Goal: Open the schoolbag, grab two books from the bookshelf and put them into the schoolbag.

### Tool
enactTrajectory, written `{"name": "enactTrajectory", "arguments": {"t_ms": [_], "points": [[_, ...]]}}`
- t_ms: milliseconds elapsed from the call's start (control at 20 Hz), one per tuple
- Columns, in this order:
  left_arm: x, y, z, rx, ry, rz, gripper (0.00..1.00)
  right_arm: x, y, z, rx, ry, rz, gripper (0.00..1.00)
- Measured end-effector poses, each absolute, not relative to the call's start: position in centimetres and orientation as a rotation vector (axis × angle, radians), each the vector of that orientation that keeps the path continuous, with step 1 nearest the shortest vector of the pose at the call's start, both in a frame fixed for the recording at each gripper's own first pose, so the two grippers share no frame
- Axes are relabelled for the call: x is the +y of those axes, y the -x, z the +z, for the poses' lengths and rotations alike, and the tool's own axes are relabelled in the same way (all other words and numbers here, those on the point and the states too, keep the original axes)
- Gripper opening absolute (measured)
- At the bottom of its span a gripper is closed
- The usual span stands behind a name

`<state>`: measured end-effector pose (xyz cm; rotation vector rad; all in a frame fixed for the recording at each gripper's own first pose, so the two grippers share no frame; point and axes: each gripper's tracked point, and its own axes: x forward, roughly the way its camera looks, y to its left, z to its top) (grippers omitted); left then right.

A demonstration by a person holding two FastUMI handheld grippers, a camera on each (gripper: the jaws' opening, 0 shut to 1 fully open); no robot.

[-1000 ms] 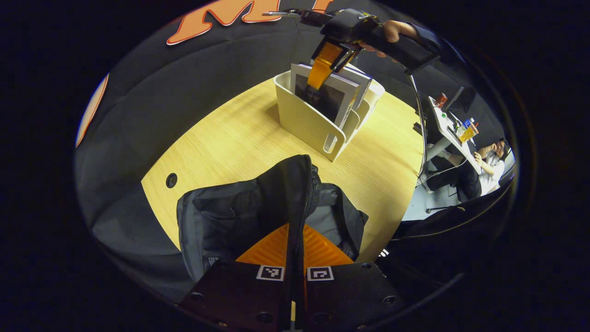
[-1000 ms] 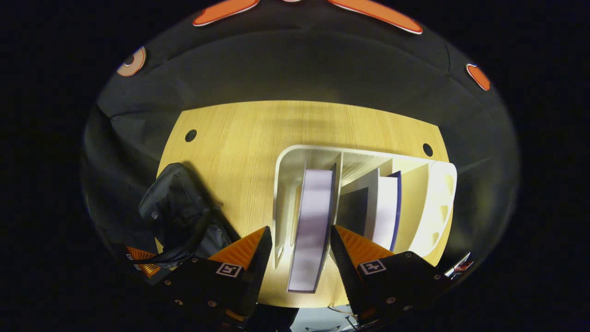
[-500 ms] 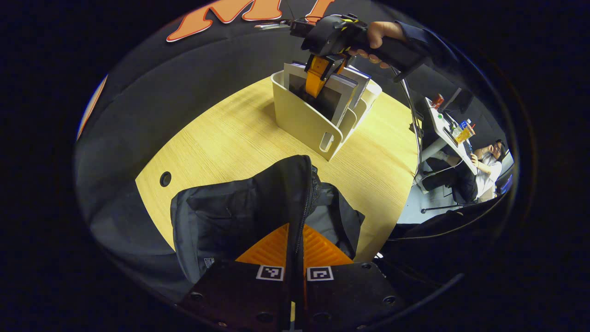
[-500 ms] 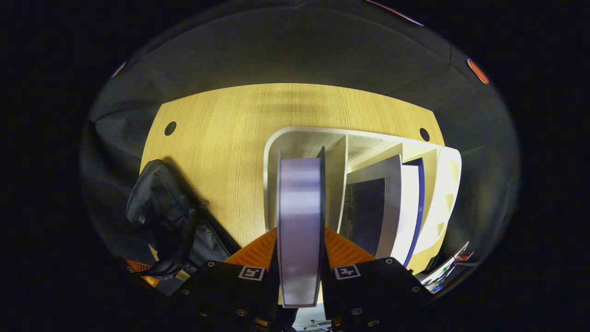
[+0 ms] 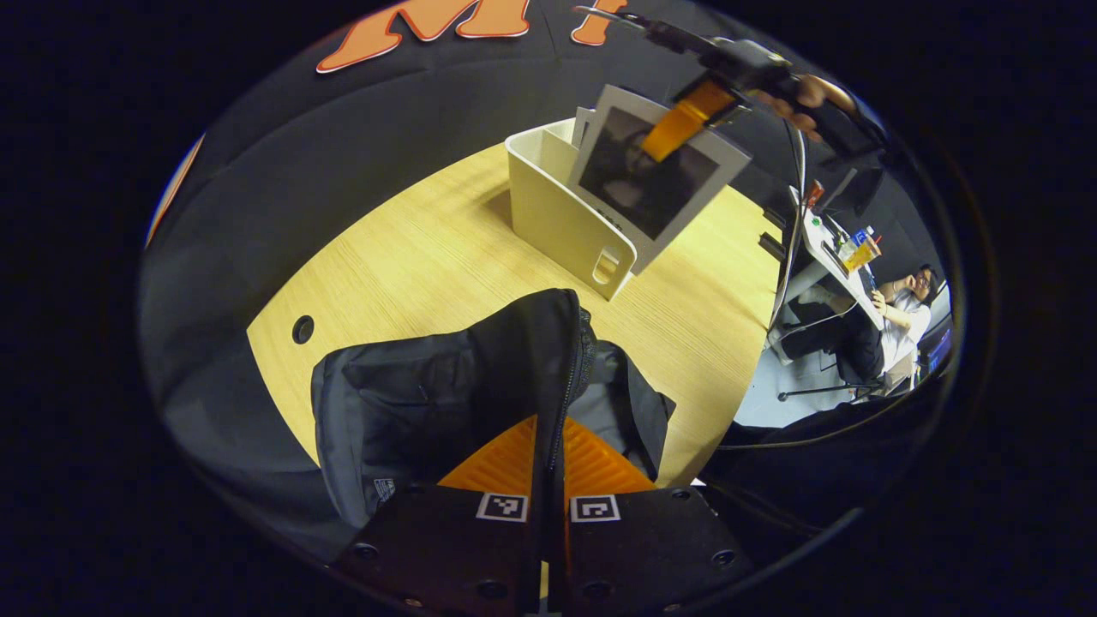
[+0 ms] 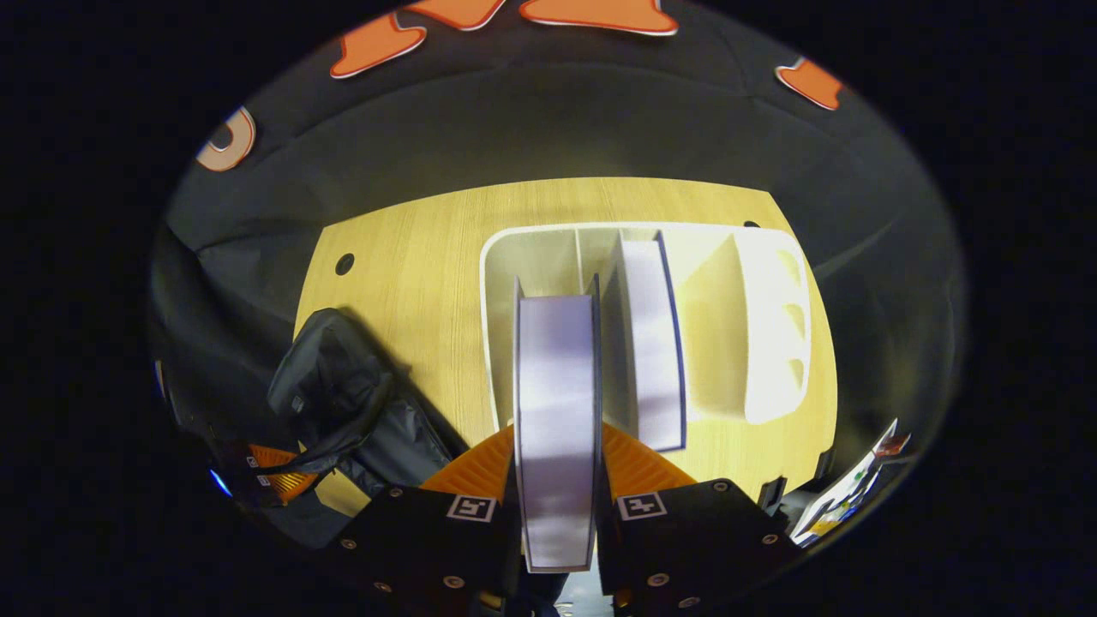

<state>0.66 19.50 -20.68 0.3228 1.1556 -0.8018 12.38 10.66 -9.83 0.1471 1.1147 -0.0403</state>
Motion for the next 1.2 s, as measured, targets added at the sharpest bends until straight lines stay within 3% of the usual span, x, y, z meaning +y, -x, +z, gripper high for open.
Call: {"name": "enactTrajectory", "arguments": {"t_ms": [350,800,1200], "points": [[19.5,-0.6,-20.8,1.158,-0.344,-0.806,0.04,9.8,-4.7,-9.7,1.057,-0.299,-0.035,0.36],[19.5,-0.2,-20.9,1.156,-0.346,-0.78,0.04,11.4,0.6,-9.4,0.905,-0.518,0.032,0.35],[19.3,-0.3,-20.5,1.148,-0.317,-0.766,0.04,16.1,4.3,-12.3,0.721,-0.843,0.183,0.34]]}}
